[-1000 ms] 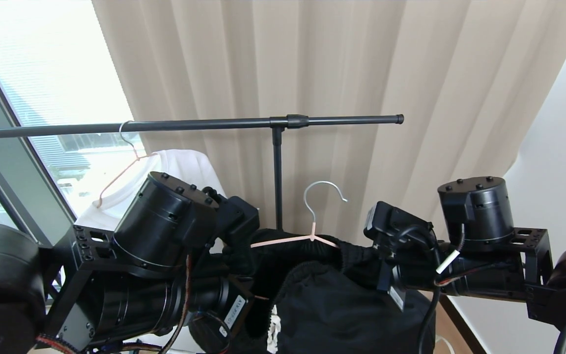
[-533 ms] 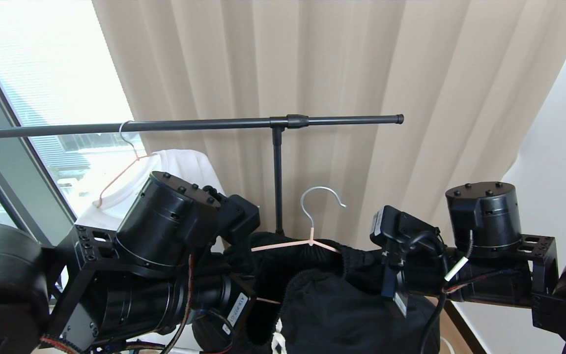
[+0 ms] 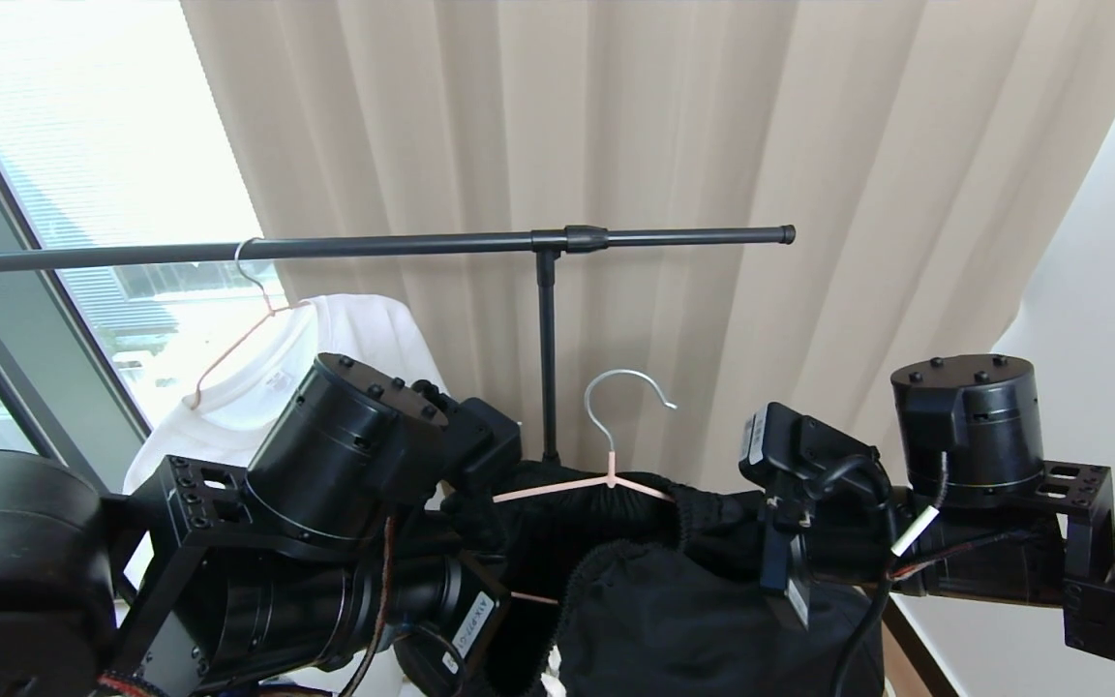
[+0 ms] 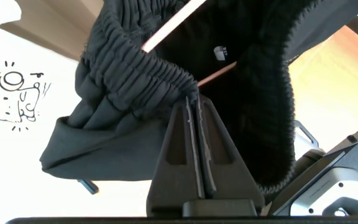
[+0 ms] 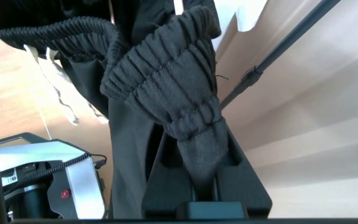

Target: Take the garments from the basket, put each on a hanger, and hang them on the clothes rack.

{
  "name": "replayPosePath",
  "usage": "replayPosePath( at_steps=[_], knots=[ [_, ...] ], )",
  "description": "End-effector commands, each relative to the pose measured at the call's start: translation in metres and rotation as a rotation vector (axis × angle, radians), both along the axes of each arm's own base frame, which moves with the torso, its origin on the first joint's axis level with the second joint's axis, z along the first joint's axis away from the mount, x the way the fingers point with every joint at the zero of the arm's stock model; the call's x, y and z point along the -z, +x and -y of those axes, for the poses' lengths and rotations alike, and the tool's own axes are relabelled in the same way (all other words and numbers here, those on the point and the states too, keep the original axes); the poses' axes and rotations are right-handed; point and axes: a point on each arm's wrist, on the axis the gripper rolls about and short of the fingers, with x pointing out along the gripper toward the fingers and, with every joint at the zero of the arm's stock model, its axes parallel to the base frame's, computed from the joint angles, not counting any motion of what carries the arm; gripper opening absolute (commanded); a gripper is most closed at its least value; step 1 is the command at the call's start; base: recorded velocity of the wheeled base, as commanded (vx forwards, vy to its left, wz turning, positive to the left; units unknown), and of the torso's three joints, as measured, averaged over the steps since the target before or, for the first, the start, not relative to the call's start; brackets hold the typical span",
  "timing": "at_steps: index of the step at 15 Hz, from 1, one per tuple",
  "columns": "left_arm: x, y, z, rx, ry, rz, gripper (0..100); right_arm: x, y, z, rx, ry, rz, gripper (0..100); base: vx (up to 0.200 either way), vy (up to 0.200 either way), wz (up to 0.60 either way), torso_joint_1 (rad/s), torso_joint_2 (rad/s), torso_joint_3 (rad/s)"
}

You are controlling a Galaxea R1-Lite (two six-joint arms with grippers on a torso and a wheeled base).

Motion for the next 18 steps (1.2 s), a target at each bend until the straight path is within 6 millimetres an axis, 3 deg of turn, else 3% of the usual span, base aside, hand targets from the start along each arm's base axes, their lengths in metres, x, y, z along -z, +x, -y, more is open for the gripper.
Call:
replayPosePath(
  at_steps=[1,3,4,11,17,18],
  knots=[
    [0.001,0.001,0.001,0.0,0.005,-0.004,0,-0.001,-0.001,0.0,0.0,0.002,0.003,0,0.0,0.0,0.0,0.0,0.0,0.0],
    [0.003,0.001,0.002,0.003,0.009,-0.006,0,-0.001,-0.001,0.0,0.0,0.006,0.008,0,0.0,0.0,0.0,0.0,0.0,0.0],
    [0.003,0.0,0.002,0.006,0.01,-0.007,100,-0.001,-0.001,0.0,0.0,0.017,0.025,0,0.0,0.0,0.0,0.0,0.0,0.0],
    [-0.002,-0.016,0.011,0.061,-0.004,0.007,100,0.0,-0.001,0.001,0.0,0.018,0.028,0,0.0,0.0,0.0,0.0,0.0,0.0],
    [-0.021,-0.033,-0.015,0.049,-0.061,0.064,100,0.002,-0.001,0.001,0.0,0.015,0.022,0,0.0,0.0,0.0,0.0,0.0,0.0],
    [-0.028,-0.036,-0.027,0.026,-0.086,0.089,100,0.002,-0.001,0.001,0.0,0.015,0.021,0,0.0,0.0,0.0,0.0,0.0,0.0]
  ],
)
